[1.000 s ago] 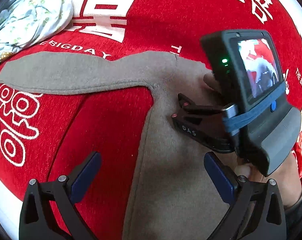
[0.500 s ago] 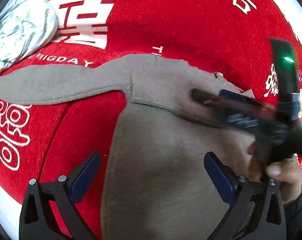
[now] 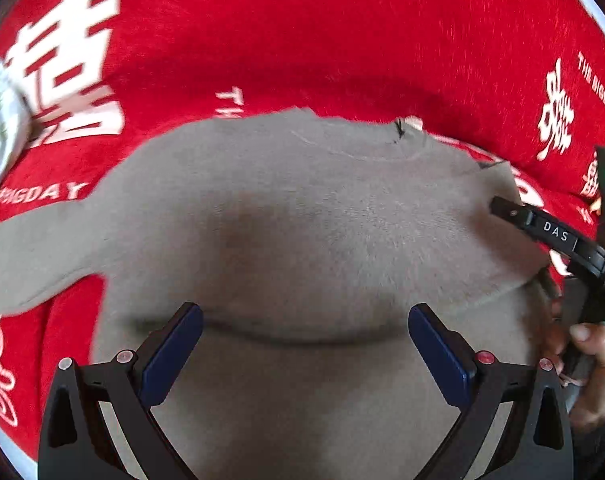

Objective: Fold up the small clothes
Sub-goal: 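Fold the held sleeve across the sweater body with the right gripper and release, then grasp the other sleeve cuff with the left gripper and lift it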

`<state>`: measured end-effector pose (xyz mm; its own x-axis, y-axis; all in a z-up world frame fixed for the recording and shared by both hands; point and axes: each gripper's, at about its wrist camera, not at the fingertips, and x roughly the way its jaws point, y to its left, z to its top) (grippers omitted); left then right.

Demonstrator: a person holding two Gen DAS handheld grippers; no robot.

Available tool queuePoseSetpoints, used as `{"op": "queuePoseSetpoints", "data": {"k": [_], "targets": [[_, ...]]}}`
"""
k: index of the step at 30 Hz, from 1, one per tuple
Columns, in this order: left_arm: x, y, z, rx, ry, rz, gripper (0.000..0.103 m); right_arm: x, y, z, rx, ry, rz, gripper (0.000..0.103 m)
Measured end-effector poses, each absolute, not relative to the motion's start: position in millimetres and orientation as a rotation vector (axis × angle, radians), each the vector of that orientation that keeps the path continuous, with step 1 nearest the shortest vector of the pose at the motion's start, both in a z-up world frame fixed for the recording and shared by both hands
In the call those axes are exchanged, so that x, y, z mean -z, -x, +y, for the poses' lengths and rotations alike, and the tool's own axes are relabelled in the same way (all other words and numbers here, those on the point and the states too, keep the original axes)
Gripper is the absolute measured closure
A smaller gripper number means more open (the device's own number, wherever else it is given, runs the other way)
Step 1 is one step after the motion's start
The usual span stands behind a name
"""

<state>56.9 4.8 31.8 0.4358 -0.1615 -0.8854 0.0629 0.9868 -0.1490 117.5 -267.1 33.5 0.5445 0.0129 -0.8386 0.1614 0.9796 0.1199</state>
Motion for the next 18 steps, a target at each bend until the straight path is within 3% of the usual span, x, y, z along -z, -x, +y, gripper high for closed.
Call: {"op": "queuePoseSetpoints", "data": {"k": [4, 10, 12, 18], "targets": [[-14.6, -72.1, -11.8, 0.065, 0.012, 1.114, 0.0, -29.8, -115.5, -293.6, 0.149, -0.309, 0.979, 0.014], [-29.9, -57.1, -5.6, 0.039, 0.054, 1.065, 0.0, -62.8, -93.9, -268.7, 0.145, -0.17, 0.823, 0.013], [-34.8, -51.6, -4.0, 0.034, 0.046, 1.052, 0.0, -69.8, -101.0, -250.1, 0.098, -0.117, 0.806, 0.007], [-45.1, -39.8, 30.3, -0.004, 0.078, 1.032, 0.0, -15.1, -157.8, -225.7, 0.08, -0.075, 1.094, 0.005]]}}
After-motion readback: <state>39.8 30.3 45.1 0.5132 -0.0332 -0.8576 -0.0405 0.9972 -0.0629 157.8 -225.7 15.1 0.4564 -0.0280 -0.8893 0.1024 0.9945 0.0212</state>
